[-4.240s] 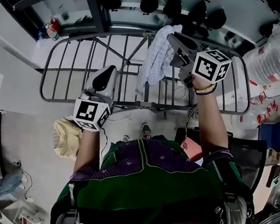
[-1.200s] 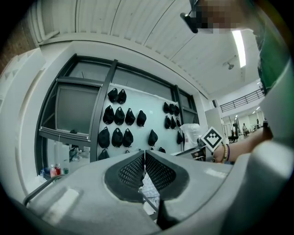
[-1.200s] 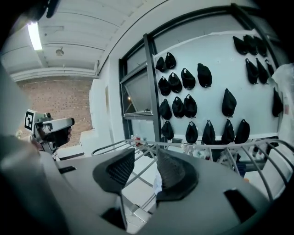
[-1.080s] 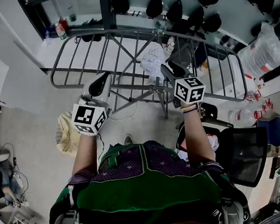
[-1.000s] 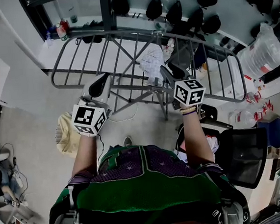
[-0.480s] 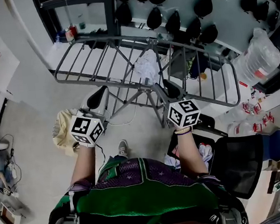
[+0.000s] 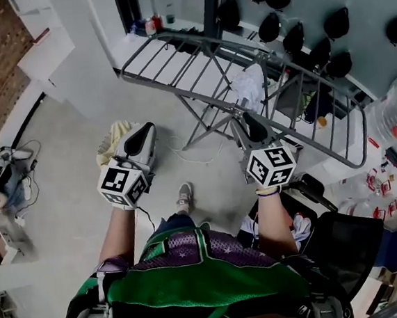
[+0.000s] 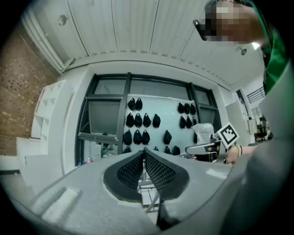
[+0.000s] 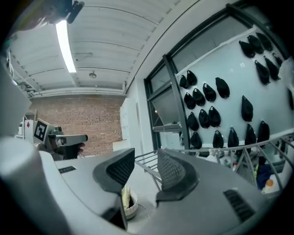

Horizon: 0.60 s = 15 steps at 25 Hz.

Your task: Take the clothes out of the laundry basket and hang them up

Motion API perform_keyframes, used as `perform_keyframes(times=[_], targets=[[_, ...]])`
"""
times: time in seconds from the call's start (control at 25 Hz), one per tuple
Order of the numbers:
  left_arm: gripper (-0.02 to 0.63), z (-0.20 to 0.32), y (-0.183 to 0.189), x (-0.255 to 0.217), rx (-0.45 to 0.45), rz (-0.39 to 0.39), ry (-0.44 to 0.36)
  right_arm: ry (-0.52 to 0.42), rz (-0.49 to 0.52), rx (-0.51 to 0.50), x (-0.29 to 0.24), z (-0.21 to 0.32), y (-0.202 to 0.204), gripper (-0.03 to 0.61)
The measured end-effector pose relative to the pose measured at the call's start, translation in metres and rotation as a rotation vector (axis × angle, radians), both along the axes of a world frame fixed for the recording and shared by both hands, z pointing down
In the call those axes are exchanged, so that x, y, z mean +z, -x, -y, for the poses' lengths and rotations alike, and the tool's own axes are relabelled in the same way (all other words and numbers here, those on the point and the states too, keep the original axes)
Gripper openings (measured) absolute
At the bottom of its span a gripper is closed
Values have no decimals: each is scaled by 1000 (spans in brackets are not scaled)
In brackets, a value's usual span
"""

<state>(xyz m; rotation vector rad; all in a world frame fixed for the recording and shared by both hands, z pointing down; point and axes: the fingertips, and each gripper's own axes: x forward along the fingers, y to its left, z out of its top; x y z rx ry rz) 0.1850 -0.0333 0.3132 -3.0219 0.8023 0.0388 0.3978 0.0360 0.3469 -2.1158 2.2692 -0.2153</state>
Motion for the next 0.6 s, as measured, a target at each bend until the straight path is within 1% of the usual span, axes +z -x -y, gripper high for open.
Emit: perform_keyframes(times=[0.16, 0.28, 0.48, 0.6], targets=[[20, -3, 58, -8, -116, 18, -13, -4, -28, -85, -6, 17, 43, 139], [20, 2, 99, -15, -196, 16, -18, -15, -47, -145, -14, 35, 78, 140], [20, 10, 169, -19, -302, 27, -29, -22, -61, -240, -24, 62, 145, 140], [20, 17, 210, -21, -344, 27, -31, -28, -71, -278, -31, 81, 185, 140]])
